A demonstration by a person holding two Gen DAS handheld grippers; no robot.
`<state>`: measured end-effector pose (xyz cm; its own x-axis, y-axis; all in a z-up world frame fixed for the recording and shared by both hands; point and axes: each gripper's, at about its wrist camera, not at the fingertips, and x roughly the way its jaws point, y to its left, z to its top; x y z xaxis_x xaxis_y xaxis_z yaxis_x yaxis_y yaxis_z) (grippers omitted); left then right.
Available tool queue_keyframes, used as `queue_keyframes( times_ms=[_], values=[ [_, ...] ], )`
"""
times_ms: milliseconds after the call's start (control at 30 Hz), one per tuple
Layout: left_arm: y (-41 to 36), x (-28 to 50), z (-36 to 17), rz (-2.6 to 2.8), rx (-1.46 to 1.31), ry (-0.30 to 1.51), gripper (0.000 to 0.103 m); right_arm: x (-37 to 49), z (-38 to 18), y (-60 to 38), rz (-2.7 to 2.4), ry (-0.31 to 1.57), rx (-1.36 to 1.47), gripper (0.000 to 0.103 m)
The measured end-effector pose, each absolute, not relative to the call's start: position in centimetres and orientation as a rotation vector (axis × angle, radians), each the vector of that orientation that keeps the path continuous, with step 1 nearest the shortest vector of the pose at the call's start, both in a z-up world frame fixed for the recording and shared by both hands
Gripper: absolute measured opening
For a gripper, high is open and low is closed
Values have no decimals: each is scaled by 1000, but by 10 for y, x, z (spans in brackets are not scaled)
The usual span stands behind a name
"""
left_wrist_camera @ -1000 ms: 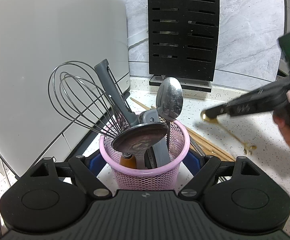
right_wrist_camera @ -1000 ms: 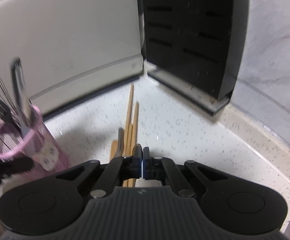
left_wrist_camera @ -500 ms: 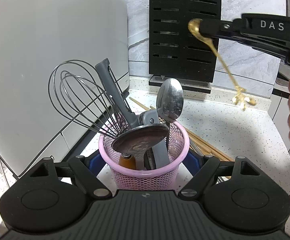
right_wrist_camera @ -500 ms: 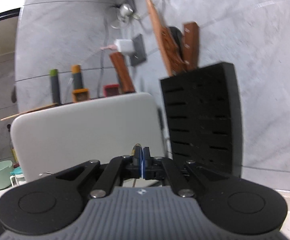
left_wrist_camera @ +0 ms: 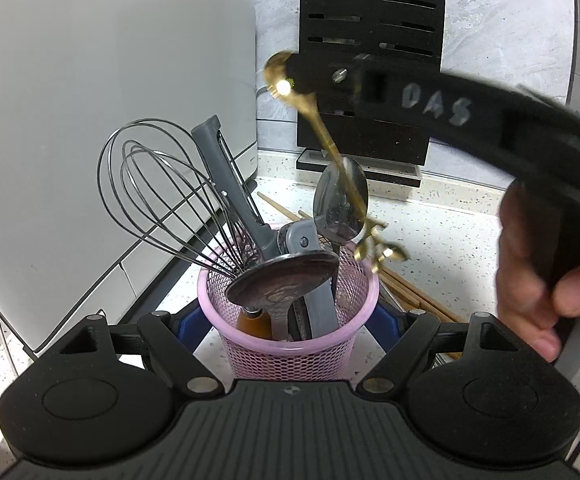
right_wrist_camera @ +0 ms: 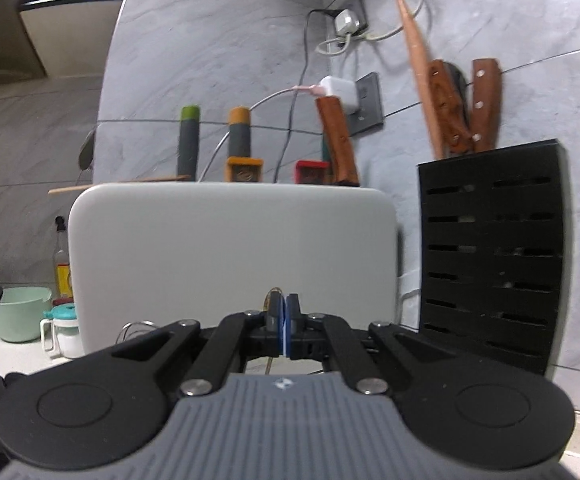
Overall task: Organize utensils
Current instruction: 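Lift the gold spoon and lower it into the pink cup with the right tool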
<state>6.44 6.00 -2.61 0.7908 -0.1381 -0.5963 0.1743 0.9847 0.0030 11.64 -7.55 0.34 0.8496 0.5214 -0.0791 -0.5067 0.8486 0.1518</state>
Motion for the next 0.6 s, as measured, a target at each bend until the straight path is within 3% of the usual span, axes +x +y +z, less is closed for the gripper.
queue_keyframes(
  times_ms=[600],
  values=[
    [63,66,-27,-182,31,648,94,124,-5,-76,589,182,86,0]
  ],
)
